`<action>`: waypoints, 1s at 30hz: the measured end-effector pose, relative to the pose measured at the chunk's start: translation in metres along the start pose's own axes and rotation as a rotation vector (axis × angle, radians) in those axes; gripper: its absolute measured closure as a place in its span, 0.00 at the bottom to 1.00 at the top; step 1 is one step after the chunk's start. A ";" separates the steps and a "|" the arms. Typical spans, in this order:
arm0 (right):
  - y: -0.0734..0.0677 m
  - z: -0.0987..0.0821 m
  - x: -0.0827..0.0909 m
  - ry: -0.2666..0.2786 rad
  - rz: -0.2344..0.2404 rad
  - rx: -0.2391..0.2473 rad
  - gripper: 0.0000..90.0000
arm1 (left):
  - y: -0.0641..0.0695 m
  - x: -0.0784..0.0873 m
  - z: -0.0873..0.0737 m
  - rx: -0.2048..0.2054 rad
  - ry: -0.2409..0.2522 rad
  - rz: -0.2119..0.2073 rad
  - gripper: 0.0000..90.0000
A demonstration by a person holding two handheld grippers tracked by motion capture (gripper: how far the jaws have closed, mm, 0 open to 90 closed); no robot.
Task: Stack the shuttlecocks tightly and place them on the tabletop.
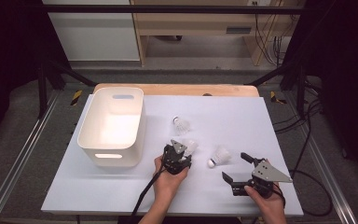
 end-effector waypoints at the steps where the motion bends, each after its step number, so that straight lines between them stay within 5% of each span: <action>1: 0.000 0.000 0.000 0.000 0.000 0.000 0.03 | 0.000 0.000 0.000 -0.005 0.004 -0.002 0.68; 8: 0.001 0.000 0.001 0.003 -0.002 -0.003 0.03 | -0.007 0.005 0.003 -0.021 0.023 -0.009 0.72; 18: 0.000 0.000 0.000 0.002 -0.003 -0.001 0.03 | -0.034 0.031 0.001 -0.109 0.051 0.008 0.72; 30: -0.001 -0.002 -0.002 -0.007 -0.004 0.003 0.03 | -0.049 0.043 -0.015 -0.312 0.030 -0.036 0.72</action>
Point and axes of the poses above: each handheld gripper's, and its own axes: x roughly backward along the jaws, z roughly out of its top, y roughly to its right, the point moved 7 cm from there along -x, roughly forward along the jaws, and after that the axes turned 9 degrees about -x, right-handed, at the moved point
